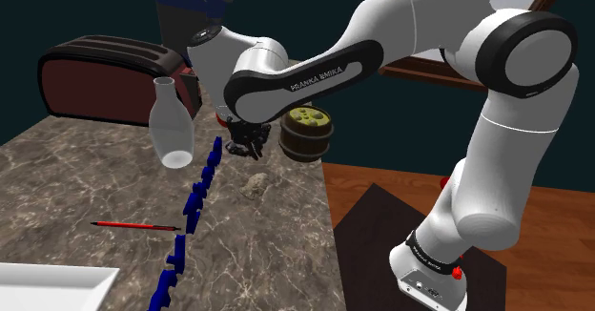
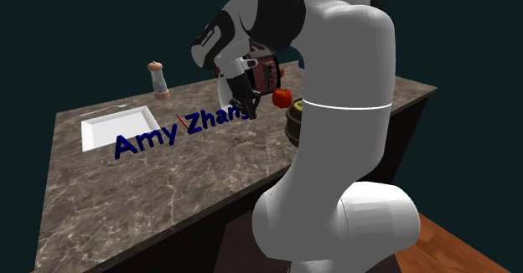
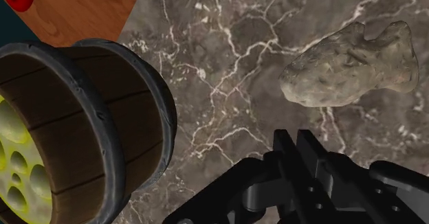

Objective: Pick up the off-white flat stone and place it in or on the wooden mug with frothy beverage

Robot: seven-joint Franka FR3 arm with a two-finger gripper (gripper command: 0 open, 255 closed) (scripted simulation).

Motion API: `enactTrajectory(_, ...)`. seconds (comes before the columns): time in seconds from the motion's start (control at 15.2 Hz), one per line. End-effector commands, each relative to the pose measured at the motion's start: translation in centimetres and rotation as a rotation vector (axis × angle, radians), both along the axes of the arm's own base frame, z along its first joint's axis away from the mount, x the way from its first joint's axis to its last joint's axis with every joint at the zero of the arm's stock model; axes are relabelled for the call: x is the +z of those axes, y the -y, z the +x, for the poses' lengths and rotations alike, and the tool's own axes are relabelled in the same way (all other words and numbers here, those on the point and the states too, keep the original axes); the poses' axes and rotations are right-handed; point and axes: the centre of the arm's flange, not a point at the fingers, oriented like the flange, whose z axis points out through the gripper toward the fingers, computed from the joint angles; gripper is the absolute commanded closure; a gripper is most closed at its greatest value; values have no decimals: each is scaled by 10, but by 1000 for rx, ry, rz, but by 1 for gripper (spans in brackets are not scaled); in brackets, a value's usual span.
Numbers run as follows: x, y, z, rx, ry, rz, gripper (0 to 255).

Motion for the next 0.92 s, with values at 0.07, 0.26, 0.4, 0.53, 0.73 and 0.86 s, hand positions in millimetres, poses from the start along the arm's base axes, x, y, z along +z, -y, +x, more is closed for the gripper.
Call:
enactTrajectory(0.07, 0, 0, 0, 0, 0, 0, 255)
enactTrajectory(0.26, 0, 0, 0, 0, 0, 0, 255)
enactTrajectory(0.4, 0, 0, 0, 0, 0, 0, 0)
enactTrajectory(0.53, -7, 38, -31, -347, 164, 219, 0)
enactTrajectory(0.73, -26, 56, -59, -595, 281, 376, 0)
enactTrajectory(0.86, -36, 56, -58, -595, 281, 376, 0)
